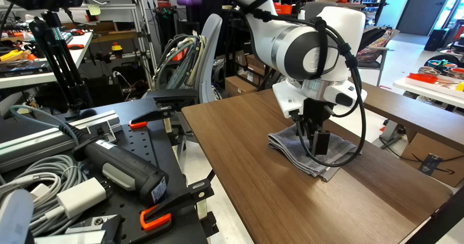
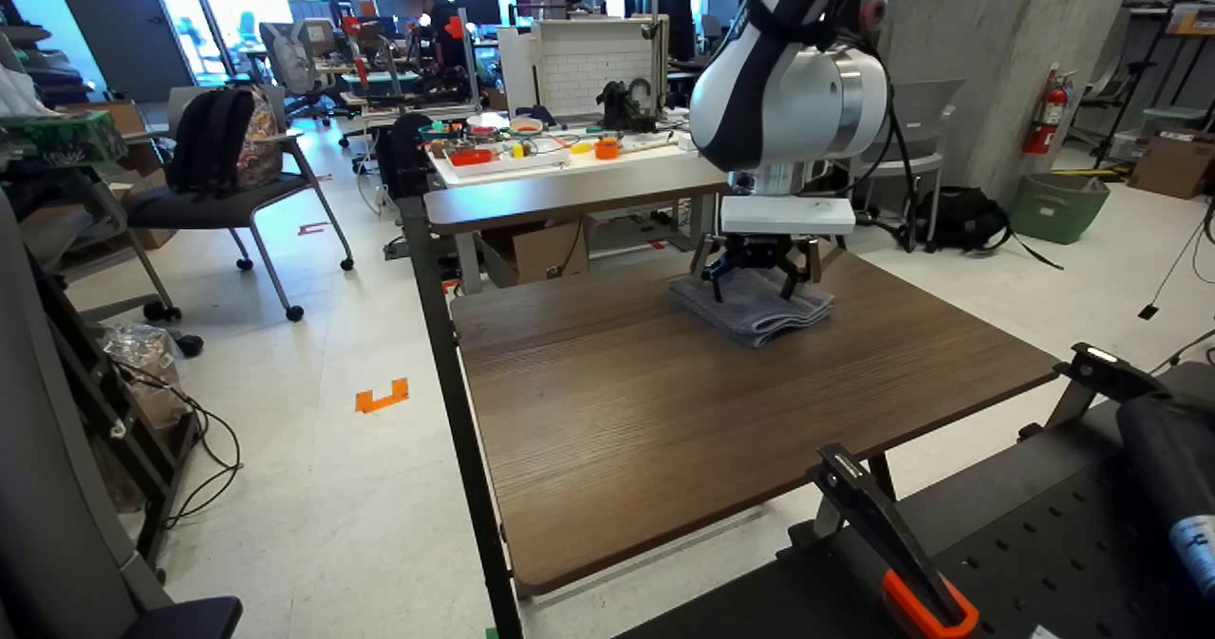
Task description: Move the cloth
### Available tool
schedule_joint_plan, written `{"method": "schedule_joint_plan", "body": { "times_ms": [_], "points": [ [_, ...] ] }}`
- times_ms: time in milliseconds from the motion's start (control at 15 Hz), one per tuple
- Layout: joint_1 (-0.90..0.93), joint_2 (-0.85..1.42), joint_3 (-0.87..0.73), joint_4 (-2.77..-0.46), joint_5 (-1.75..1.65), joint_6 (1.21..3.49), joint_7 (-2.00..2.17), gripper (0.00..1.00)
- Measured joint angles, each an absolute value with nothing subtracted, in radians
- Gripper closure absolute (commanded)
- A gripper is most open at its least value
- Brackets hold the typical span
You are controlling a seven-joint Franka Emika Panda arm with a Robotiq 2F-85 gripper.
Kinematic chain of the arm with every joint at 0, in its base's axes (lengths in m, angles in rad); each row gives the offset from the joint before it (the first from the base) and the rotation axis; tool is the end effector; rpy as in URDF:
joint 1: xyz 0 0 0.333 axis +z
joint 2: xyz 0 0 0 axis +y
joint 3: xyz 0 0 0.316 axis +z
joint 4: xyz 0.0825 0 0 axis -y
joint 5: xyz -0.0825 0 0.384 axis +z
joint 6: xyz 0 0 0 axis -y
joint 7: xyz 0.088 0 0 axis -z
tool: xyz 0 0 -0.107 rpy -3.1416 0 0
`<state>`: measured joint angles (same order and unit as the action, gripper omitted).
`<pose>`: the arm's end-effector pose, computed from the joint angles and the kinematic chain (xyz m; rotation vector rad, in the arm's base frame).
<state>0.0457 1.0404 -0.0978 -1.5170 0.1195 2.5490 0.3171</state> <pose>0.6824 -0.0289 0.0417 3.0549 -0.6519 0.0011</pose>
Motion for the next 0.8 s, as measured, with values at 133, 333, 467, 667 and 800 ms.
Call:
{"method": "schedule_joint_plan", "body": {
  "times_ms": [133, 333, 467, 667, 800],
  "points": [
    [0.072, 1.041, -0.098, -1.524, 0.104, 2.549, 0.318, 0.0],
    [0.116, 1.043, -0.097, -1.528, 0.094, 2.549, 0.321, 0.0],
    [0.147, 1.045, -0.097, -1.528, 0.083, 2.549, 0.328, 0.0],
    [0.193, 1.053, -0.097, -1.529, 0.061, 2.549, 0.345, 0.0],
    [0.223, 1.059, -0.097, -1.529, 0.053, 2.549, 0.354, 0.0]
  ]
}}
